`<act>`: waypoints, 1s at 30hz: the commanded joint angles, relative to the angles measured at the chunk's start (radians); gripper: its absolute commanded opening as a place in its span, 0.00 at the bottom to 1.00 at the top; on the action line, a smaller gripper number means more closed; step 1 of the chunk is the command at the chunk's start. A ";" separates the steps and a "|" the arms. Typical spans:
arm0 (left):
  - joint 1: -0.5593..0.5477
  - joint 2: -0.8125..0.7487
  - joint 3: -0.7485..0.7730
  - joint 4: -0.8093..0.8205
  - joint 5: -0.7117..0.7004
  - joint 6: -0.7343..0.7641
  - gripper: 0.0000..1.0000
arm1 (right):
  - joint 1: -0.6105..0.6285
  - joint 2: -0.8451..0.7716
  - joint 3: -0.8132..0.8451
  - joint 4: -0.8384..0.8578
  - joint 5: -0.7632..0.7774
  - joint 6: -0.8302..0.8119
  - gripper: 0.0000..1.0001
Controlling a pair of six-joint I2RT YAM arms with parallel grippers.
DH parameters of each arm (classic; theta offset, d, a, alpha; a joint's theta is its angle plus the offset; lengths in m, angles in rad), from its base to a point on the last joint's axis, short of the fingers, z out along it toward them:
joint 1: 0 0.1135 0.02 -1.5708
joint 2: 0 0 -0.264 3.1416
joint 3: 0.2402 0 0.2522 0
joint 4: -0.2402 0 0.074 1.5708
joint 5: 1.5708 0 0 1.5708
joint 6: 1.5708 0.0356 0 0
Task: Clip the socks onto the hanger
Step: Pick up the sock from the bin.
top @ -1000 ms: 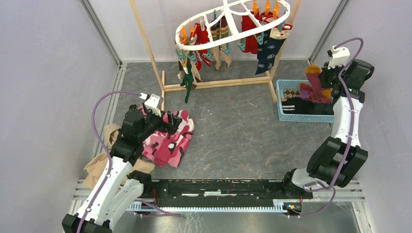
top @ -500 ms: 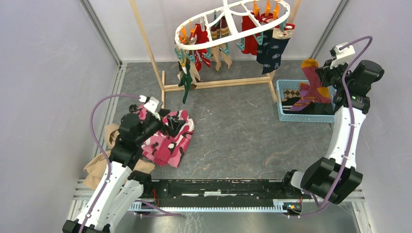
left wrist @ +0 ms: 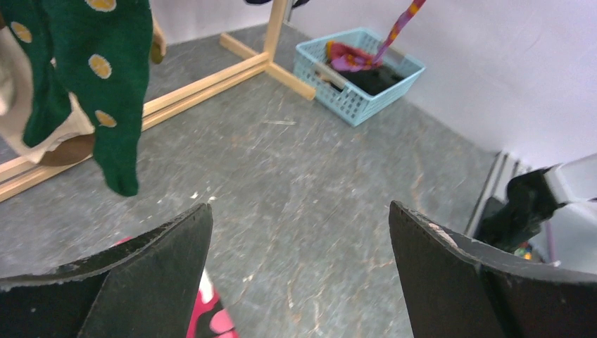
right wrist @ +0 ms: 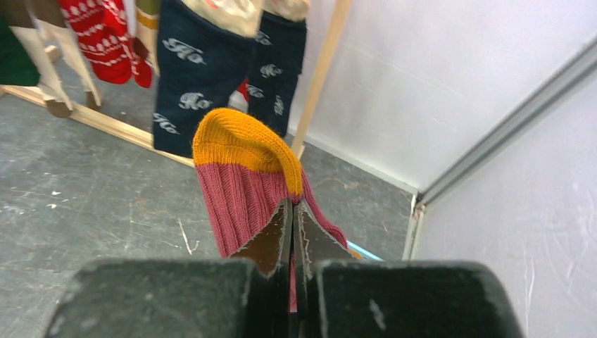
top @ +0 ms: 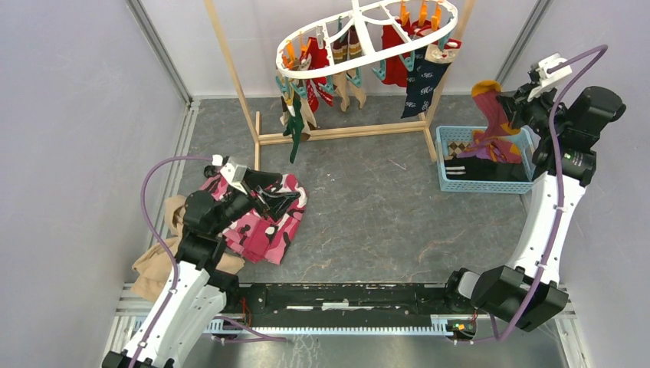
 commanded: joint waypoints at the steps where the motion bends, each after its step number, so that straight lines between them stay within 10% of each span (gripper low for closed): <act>1: 0.004 -0.009 -0.069 0.231 0.048 -0.248 1.00 | -0.003 -0.018 0.060 -0.004 -0.137 0.050 0.00; 9: -0.072 0.000 -0.235 0.571 0.035 -0.414 0.95 | 0.059 -0.050 0.022 -0.077 -0.210 0.000 0.00; 30: -0.642 0.521 -0.202 0.942 -0.384 0.205 0.94 | 0.522 -0.162 -0.291 -0.063 -0.314 -0.074 0.00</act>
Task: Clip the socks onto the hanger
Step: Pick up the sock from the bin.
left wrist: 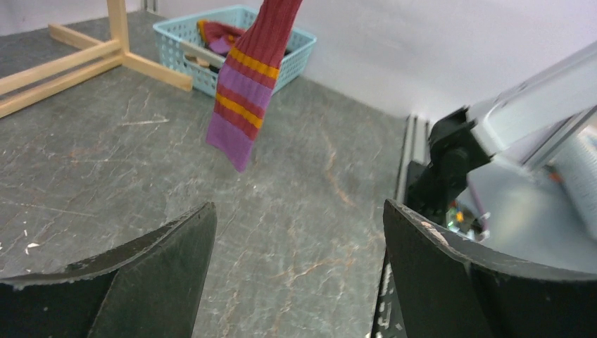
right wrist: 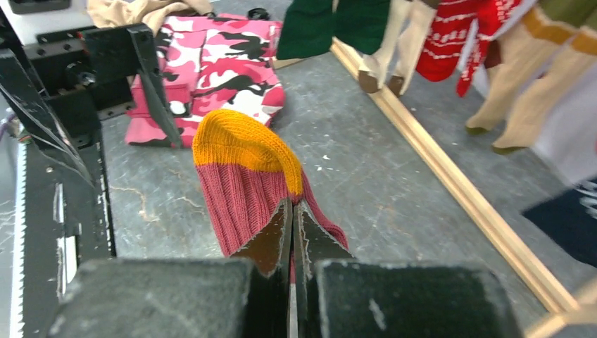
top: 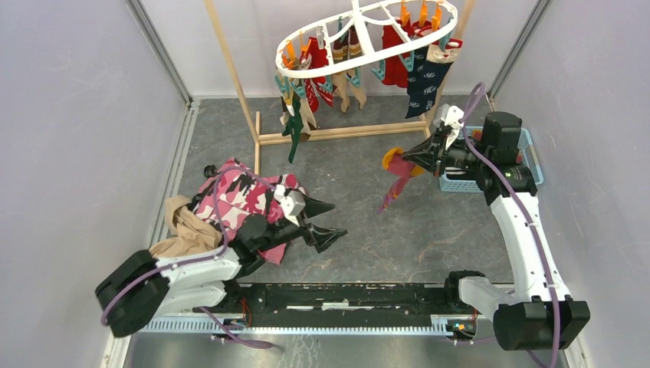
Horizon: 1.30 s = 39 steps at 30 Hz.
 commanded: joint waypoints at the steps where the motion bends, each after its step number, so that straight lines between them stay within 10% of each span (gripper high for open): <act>1: -0.089 0.127 0.093 0.147 -0.104 0.207 0.95 | 0.049 -0.028 -0.050 0.089 -0.052 0.018 0.00; 24: -0.231 0.806 0.557 0.260 -0.436 0.338 0.86 | 0.121 -0.019 -0.103 0.208 -0.058 0.106 0.00; 28: -0.231 0.842 0.605 0.222 -0.447 0.345 0.69 | 0.122 -0.015 -0.107 0.211 -0.056 0.106 0.00; 32: -0.231 0.822 0.609 0.187 -0.408 0.308 0.08 | 0.124 -0.012 -0.109 0.208 -0.044 0.098 0.00; 39: -0.177 0.643 0.493 0.173 -0.159 -0.103 0.02 | 0.124 0.014 -0.038 0.074 0.056 -0.065 0.23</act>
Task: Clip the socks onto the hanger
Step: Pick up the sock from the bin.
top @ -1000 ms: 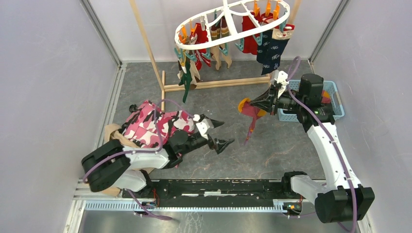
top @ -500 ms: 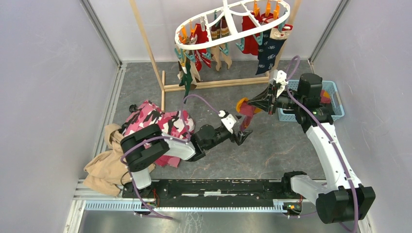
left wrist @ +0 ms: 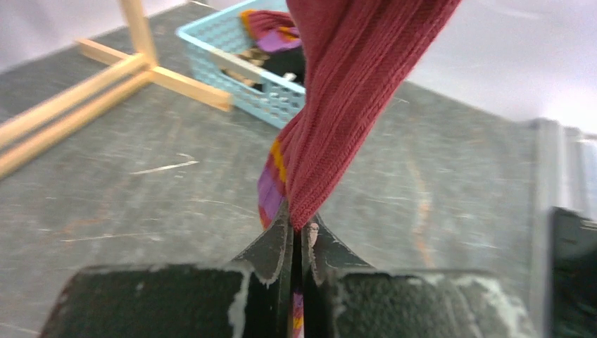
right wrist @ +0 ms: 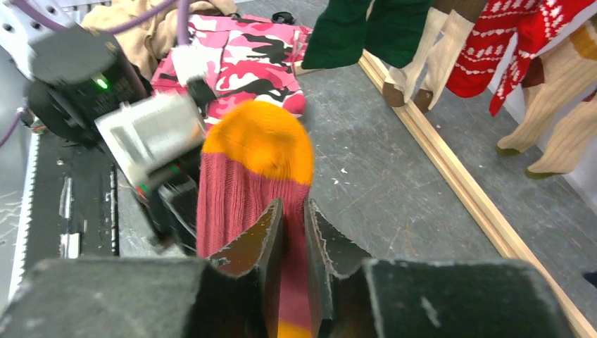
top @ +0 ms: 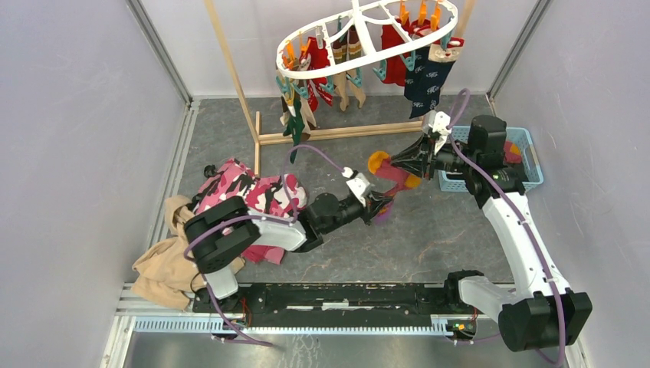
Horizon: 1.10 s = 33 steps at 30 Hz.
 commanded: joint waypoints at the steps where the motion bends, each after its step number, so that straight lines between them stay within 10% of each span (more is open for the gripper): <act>1: 0.075 -0.146 -0.084 0.074 0.236 -0.433 0.02 | 0.007 0.024 0.091 -0.101 0.091 -0.162 0.31; 7: 0.223 -0.210 -0.198 0.232 0.462 -0.988 0.02 | 0.007 0.047 0.163 -0.237 0.114 -0.470 0.61; 16: 0.354 -0.228 -0.318 0.436 0.399 -1.476 0.02 | 0.022 0.025 0.130 -0.797 -0.080 -1.483 0.98; 33: 0.364 -0.122 -0.271 0.625 0.358 -1.787 0.02 | 0.242 0.006 -0.052 -0.319 0.214 -1.024 0.77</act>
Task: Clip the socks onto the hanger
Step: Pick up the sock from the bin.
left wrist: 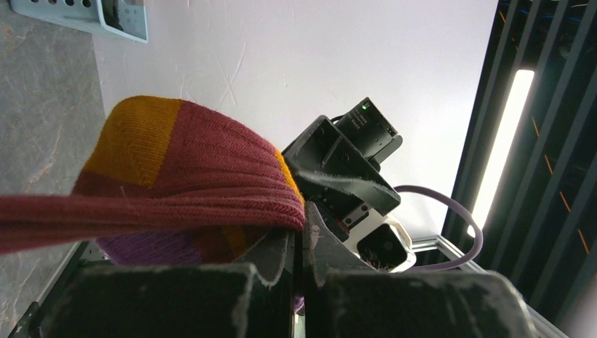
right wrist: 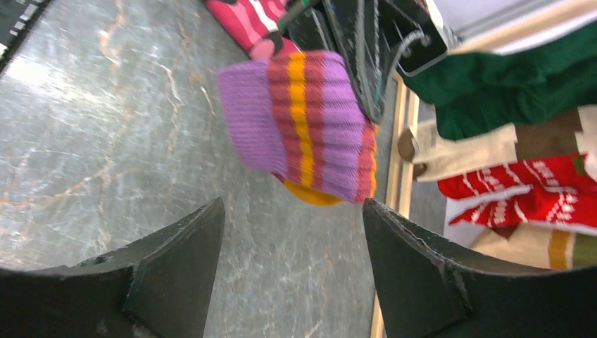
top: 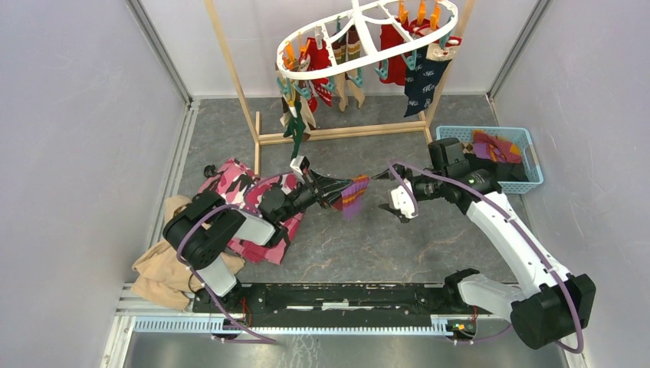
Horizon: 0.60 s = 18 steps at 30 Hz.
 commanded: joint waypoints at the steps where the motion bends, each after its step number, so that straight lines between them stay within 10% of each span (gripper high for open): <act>1: 0.005 -0.019 0.039 0.220 -0.004 -0.057 0.02 | 0.001 -0.043 -0.020 0.160 0.113 0.181 0.77; 18: 0.004 -0.050 0.091 0.146 0.029 -0.004 0.02 | 0.058 -0.030 -0.071 0.351 0.023 0.486 0.59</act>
